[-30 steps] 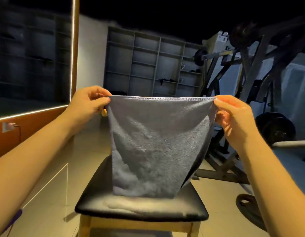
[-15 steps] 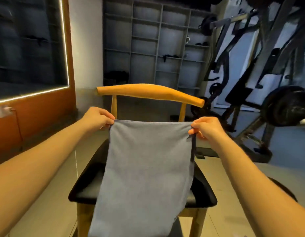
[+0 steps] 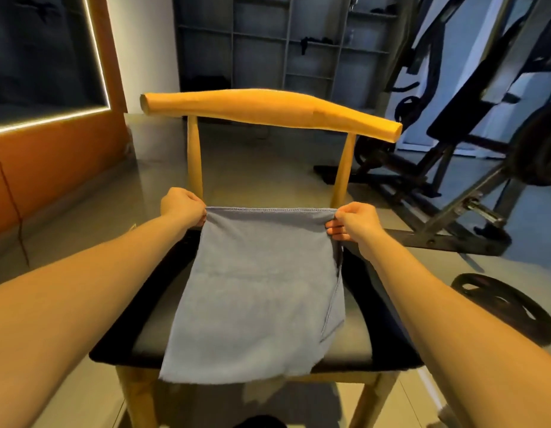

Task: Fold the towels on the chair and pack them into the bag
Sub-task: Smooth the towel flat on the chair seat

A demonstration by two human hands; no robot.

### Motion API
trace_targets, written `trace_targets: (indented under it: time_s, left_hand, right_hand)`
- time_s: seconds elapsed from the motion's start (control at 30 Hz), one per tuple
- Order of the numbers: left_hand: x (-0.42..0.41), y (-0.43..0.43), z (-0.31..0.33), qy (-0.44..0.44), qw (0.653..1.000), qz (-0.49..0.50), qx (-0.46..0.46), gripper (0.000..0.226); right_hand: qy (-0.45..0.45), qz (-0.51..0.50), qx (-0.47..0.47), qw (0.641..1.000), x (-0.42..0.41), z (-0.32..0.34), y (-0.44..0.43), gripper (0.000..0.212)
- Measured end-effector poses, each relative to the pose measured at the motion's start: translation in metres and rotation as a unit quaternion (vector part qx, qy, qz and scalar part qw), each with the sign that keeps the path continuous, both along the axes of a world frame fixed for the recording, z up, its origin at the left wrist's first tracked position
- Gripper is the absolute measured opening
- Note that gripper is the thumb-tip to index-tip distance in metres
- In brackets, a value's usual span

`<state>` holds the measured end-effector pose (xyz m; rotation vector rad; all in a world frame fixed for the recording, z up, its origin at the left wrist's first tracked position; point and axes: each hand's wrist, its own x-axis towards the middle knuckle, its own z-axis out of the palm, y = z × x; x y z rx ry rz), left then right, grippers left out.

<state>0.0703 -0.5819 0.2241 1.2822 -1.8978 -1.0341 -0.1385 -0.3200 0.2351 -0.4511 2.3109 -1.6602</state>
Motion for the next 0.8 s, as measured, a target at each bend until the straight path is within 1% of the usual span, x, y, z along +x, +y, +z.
trace_targets:
  time_s: [0.07, 0.1, 0.13, 0.2, 0.23, 0.27, 0.33, 0.37, 0.43, 0.5, 0.57, 0.6, 0.63, 0.67, 0.7, 0.73, 0.8]
  left_hand:
    - [-0.005, -0.006, -0.013, -0.058, 0.998, 0.003, -0.029, 0.007]
    - [-0.005, -0.004, -0.016, -0.091, 0.995, -0.008, -0.048, 0.011]
    - [-0.003, 0.001, -0.018, -0.126, 0.989, -0.03, -0.068, 0.02]
    - [0.003, 0.019, -0.014, -0.176, 0.974, -0.082, -0.118, 0.041]
    - [0.008, 0.035, -0.009, -0.172, 0.969, -0.111, -0.139, 0.044]
    - [0.013, 0.054, -0.003, -0.15, 0.966, -0.149, -0.149, 0.038]
    - [0.021, 0.104, 0.006, -0.104, 0.949, -0.262, -0.138, 0.016]
    - [0.025, 0.132, 0.01, -0.1, 0.933, -0.322, -0.124, 0.012]
    - [0.034, 0.183, 0.012, -0.12, 0.901, -0.401, -0.112, 0.021]
    - [0.041, 0.218, 0.007, -0.151, 0.885, -0.411, -0.156, 0.038]
    - [0.045, 0.242, -0.003, -0.216, 0.866, -0.377, -0.248, 0.05]
    - [0.046, 0.249, -0.009, -0.249, 0.852, -0.36, -0.287, 0.051]
    - [0.046, 0.255, -0.013, -0.265, 0.844, -0.348, -0.312, 0.046]
    - [0.046, 0.257, -0.017, -0.268, 0.845, -0.337, -0.318, 0.038]
    - [0.046, 0.256, -0.018, -0.264, 0.853, -0.328, -0.308, 0.03]
    - [0.046, 0.253, -0.019, -0.252, 0.869, -0.321, -0.281, 0.023]
    - [0.046, 0.243, -0.017, -0.212, 0.907, -0.314, -0.185, 0.018]
  right_hand:
    - [-0.011, 0.034, 0.009, 0.999, -0.001, -0.01, -0.002, 0.012]
    - [-0.016, 0.059, 0.017, 0.998, 0.001, -0.012, -0.001, 0.018]
    - [-0.016, 0.081, 0.03, 0.996, 0.004, -0.014, 0.003, 0.025]
    - [0.024, 0.097, 0.062, 0.993, 0.012, -0.012, 0.017, 0.037]
    - [0.052, 0.099, 0.074, 0.991, 0.018, -0.008, 0.026, 0.035]
    - [0.077, 0.107, 0.086, 0.988, 0.026, -0.003, 0.036, 0.026]
    - [0.109, 0.156, 0.13, 0.973, 0.045, 0.005, 0.059, 0.008]
    - [0.121, 0.195, 0.153, 0.961, 0.056, 0.008, 0.071, 0.006]
    - [0.15, 0.264, 0.187, 0.934, 0.076, 0.01, 0.092, 0.009]
    - [0.189, 0.304, 0.216, 0.909, 0.09, 0.007, 0.107, 0.008]
    - [0.22, 0.325, 0.241, 0.888, 0.098, -0.001, 0.114, 0.005]
    - [0.229, 0.329, 0.252, 0.881, 0.1, -0.006, 0.117, 0.005]
    - [0.244, 0.33, 0.263, 0.873, 0.103, -0.011, 0.12, 0.006]
    - [0.267, 0.328, 0.274, 0.864, 0.106, -0.015, 0.123, 0.009]
    - [0.29, 0.324, 0.282, 0.855, 0.108, -0.019, 0.126, 0.013]
    - [0.308, 0.319, 0.285, 0.85, 0.109, -0.022, 0.129, 0.016]
    - [0.325, 0.314, 0.286, 0.845, 0.11, -0.025, 0.133, 0.02]
